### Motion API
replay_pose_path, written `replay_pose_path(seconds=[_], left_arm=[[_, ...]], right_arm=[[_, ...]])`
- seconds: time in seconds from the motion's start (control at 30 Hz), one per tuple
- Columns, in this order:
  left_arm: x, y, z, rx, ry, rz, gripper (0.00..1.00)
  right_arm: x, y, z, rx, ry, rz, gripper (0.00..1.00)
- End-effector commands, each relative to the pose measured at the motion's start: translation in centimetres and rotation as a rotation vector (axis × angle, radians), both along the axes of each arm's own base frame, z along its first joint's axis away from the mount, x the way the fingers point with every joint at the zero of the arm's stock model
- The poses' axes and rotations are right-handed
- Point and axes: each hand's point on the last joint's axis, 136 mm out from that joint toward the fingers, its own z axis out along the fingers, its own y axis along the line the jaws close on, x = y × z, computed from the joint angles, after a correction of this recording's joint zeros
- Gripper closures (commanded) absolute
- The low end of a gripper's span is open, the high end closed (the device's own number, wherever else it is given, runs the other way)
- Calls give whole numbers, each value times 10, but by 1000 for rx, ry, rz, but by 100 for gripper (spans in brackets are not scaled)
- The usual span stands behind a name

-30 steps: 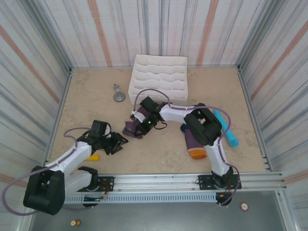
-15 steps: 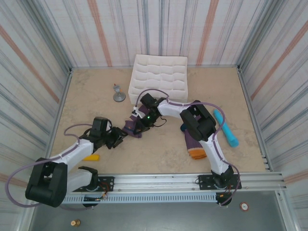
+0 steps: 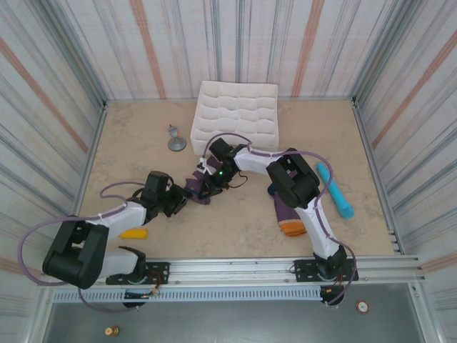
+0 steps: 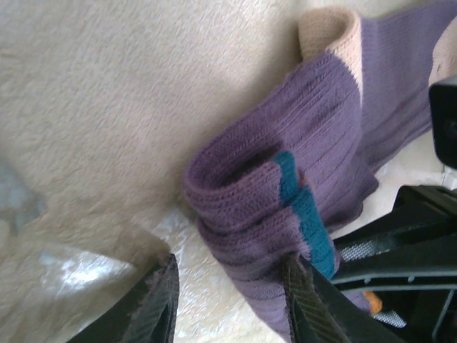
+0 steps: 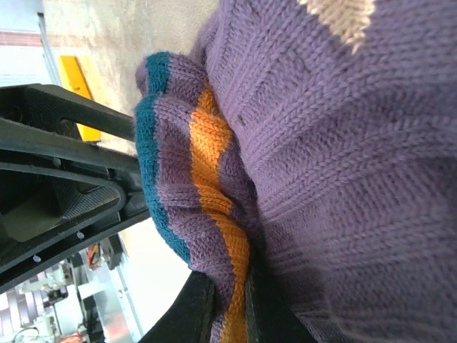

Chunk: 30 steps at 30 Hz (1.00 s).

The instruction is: Roll the socks

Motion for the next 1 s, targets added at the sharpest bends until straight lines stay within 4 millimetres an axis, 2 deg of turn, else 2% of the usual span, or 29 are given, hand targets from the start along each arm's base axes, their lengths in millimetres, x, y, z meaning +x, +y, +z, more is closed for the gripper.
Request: replay_pose_path(seconds=[0.0, 0.3, 0.43, 0.53, 0.67, 0.8, 0.97], left_arm=[[11, 5, -1, 34, -19, 67, 57], [13, 5, -16, 45, 3, 89, 63], [10, 5, -24, 51, 30, 91, 74], [6, 7, -28, 70, 51, 88, 86], [1, 10, -27, 105, 75, 61, 100], [-4, 9, -18, 105, 64, 28, 100], [-19, 17, -10, 131, 85, 23, 100]], right_arm=[[0, -43, -70, -278, 19, -71, 100], [2, -40, -70, -263, 27, -78, 100], [4, -40, -67, -250, 29, -84, 100], [5, -39, -64, -236, 15, -84, 100], [10, -37, -52, -206, -37, -86, 86], [19, -38, -34, -187, -134, -93, 73], [25, -36, -9, -139, -265, -90, 63]])
